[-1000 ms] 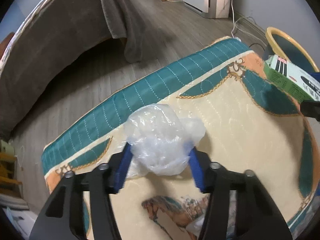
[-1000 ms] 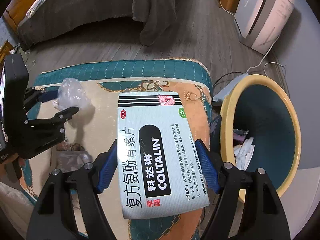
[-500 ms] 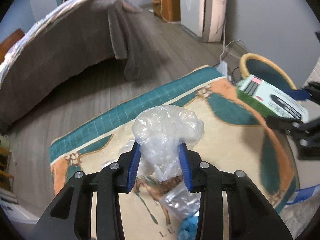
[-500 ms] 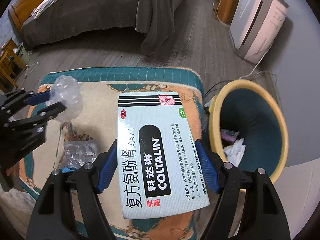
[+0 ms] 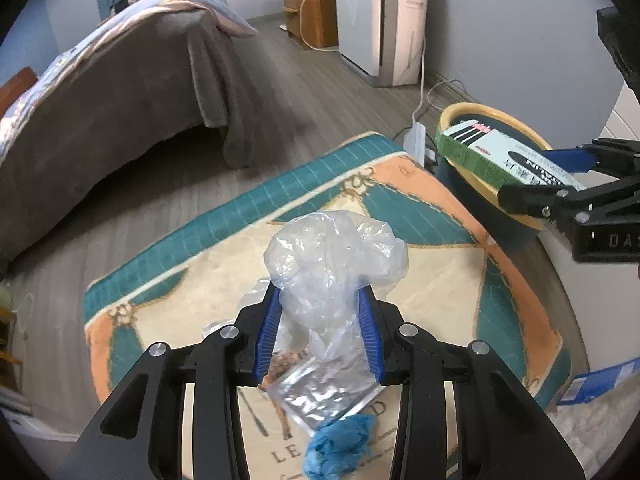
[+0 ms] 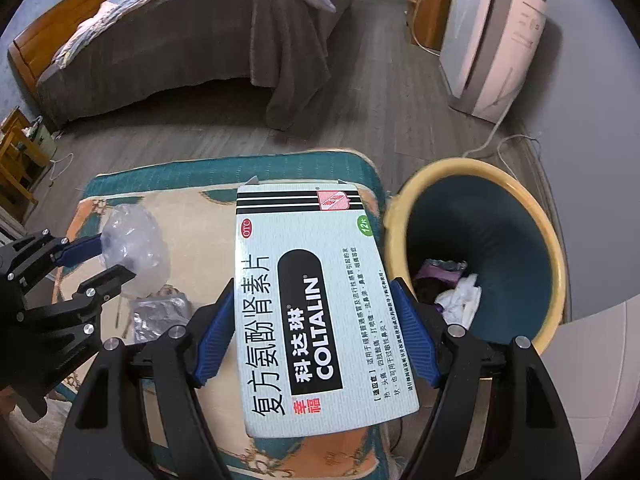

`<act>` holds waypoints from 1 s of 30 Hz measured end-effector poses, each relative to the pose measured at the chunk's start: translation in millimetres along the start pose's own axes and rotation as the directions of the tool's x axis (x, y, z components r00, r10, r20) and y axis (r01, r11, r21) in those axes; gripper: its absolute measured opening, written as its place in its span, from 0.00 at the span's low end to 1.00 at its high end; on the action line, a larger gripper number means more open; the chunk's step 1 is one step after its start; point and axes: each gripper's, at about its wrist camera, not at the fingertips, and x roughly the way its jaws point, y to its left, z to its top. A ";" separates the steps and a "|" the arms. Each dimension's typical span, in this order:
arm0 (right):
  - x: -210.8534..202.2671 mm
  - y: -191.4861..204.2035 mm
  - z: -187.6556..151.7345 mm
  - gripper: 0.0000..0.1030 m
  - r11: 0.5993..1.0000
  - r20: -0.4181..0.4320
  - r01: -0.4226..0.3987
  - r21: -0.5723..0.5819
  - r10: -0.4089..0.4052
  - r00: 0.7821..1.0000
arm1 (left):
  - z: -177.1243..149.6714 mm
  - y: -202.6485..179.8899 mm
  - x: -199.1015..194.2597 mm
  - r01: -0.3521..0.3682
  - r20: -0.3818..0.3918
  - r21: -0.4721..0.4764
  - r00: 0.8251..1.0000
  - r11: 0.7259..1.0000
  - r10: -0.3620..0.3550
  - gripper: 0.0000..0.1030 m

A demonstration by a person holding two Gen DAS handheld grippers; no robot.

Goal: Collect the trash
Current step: 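Carry the COLTALIN box and plastic bag over the bin and release both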

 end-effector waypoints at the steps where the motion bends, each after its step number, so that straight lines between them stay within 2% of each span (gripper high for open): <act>1: 0.2 -4.8 0.3 0.71 1.000 0.000 0.007 0.010 -0.007 1.000 | -0.7 -2.4 1.9 0.003 -0.005 0.003 1.000 1.000 -0.003 0.38; 8: -5.4 -42.2 2.8 0.71 0.994 0.024 0.034 0.101 -0.037 0.999 | -1.2 -21.8 10.0 0.030 -0.009 0.038 1.000 0.999 -0.030 0.38; 16: -10.4 -74.8 3.7 0.71 0.984 0.047 0.040 0.171 -0.048 0.998 | 4.2 -56.6 3.9 0.064 0.020 0.114 0.998 0.991 -0.067 0.38; 21: -10.1 -94.3 2.6 0.71 0.978 0.050 0.067 0.195 -0.078 0.996 | 9.0 -74.5 3.8 0.101 0.027 0.101 0.994 0.990 -0.104 0.38; 30: -0.6 -146.1 -11.4 0.71 0.943 0.018 0.109 0.314 -0.120 0.993 | 18.7 -107.4 15.4 0.159 -0.003 0.099 0.987 0.982 -0.159 0.38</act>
